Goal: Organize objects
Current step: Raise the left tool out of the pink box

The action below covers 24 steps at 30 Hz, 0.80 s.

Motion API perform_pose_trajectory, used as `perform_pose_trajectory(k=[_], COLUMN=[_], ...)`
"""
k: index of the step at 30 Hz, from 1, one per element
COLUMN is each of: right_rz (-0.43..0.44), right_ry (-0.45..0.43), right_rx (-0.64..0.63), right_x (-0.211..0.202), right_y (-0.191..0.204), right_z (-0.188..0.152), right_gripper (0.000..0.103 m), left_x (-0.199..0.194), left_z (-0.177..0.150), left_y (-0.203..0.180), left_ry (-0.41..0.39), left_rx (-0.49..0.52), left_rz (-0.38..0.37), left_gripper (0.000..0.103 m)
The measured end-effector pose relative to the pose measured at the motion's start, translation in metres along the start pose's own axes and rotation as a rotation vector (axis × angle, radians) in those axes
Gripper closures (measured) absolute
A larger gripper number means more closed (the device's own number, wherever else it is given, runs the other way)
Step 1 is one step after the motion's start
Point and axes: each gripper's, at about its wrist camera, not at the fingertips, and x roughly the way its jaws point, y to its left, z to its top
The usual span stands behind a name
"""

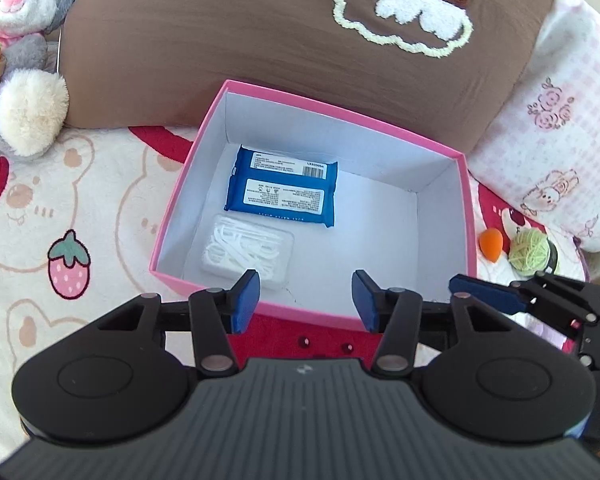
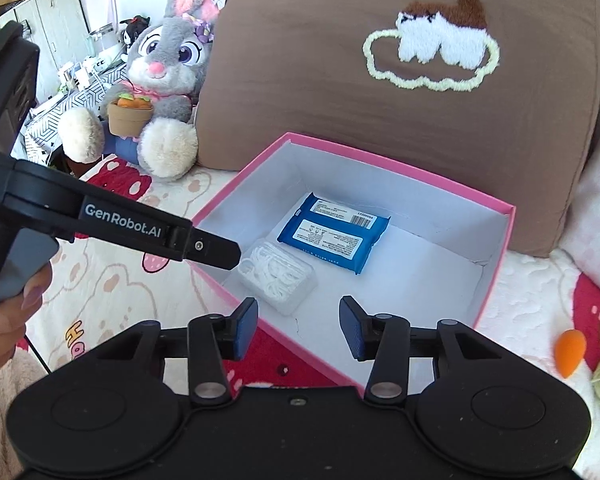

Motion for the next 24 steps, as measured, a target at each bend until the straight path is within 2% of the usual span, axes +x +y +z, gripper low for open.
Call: perform_pose_trajectory(k=[10,13,15,21,24], right_rz=[-0.040,-0.046,-0.057,-0.078,-0.087], right_ry=[-0.029,-0.027,-0.029,-0.001,0.011], right_rx=[-0.033,-0.038,-0.044,-0.039,-0.034], right_x=[-0.048,-0.060,-0.068,-0.086,-0.095], right_y=[0.004,0.006,0.007,0.007,0.006], right_z=[-0.013,-0.019,-0.023,-0.037,-0.043], right_gripper=[0.038,0.035,0.030,0.028,0.027], left_x=[-0.038,-0.046,-0.051,-0.058,-0.065], left_z=[-0.025,-0.035,-0.041,-0.063,-0.070], left_y=[-0.036,-0.044,-0.047,-0.051,-0.054], left_ry=[-0.016,-0.012,-0.014,0.005,0.012], left_rx=[0.087,0.109,0.114,0.137,0.142], left_rz=[-0.003,-0.012,-0.025,0.017,0.004], left_gripper=[0.040,0.034,0.026,0.025,0.024])
